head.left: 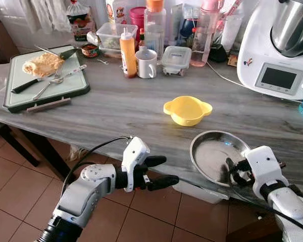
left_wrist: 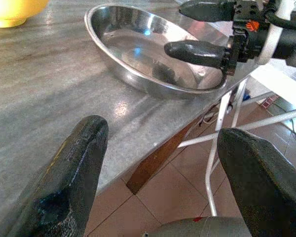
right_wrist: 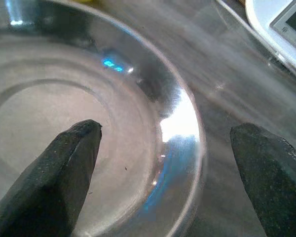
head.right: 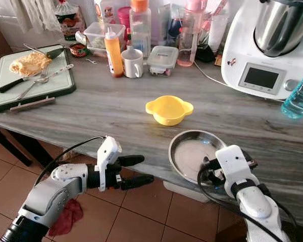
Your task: Setting the table
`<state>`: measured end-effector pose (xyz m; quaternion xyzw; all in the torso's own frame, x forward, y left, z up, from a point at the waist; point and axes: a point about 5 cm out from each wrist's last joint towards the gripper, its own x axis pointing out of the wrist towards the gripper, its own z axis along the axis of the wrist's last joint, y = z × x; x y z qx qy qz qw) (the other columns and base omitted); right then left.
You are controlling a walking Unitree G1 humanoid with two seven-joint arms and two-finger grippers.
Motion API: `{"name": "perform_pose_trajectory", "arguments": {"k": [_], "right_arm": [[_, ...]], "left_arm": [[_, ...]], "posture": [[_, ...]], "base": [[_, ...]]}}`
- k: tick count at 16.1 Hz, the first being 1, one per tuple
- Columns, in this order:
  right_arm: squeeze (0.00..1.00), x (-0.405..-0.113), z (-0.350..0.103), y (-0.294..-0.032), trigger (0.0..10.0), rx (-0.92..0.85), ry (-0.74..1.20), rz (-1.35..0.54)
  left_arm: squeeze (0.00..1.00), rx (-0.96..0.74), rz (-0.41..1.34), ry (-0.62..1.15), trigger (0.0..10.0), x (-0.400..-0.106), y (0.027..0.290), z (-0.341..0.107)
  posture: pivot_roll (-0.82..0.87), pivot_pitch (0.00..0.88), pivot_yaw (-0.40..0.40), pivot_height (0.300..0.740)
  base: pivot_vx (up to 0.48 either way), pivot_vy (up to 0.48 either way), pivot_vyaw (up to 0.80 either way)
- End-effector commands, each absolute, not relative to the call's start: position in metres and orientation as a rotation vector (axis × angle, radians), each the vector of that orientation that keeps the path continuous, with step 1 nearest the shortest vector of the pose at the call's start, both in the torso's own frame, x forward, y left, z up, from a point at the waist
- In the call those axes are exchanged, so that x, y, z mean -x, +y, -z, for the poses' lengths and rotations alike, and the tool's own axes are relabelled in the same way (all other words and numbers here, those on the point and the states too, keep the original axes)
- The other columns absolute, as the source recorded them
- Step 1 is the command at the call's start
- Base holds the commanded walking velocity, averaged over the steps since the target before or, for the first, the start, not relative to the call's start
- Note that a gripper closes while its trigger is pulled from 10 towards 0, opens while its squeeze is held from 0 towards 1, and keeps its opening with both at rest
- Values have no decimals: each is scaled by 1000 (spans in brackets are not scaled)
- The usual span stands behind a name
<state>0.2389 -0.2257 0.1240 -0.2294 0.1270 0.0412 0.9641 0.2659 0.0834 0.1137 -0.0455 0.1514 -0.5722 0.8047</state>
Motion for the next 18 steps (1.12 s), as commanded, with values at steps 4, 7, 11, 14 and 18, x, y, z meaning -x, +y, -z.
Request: {"name": "perform_pose_trajectory", "arguments": {"k": [4,7,11,14,18], "right_arm": [[1000,-250,-121,-232,10000,469,242,-33],[1000,-254,-119,-227,10000,468,228,-46],[1000,-254,-125,-224,10000,476,208,-56],[1000,-251,-136,-225,10000,471,180,-38],[1000,-253,-157,-216,10000,472,86,-12]], "left_arm": [[0,88,1249,310,10000,-264,80,-119],[0,85,1246,312,10000,-264,82,-120],[0,87,1240,310,10000,-264,82,-120],[0,89,1240,310,10000,-264,82,-119],[0,90,1245,311,10000,-265,80,-118]], "posture": [[28,94,28,740],[36,95,24,740],[36,90,21,740],[28,86,21,740],[19,85,25,740]], "base": [[0,0,0],[0,0,0],[0,0,0],[0,0,0],[0,0,0]]}}
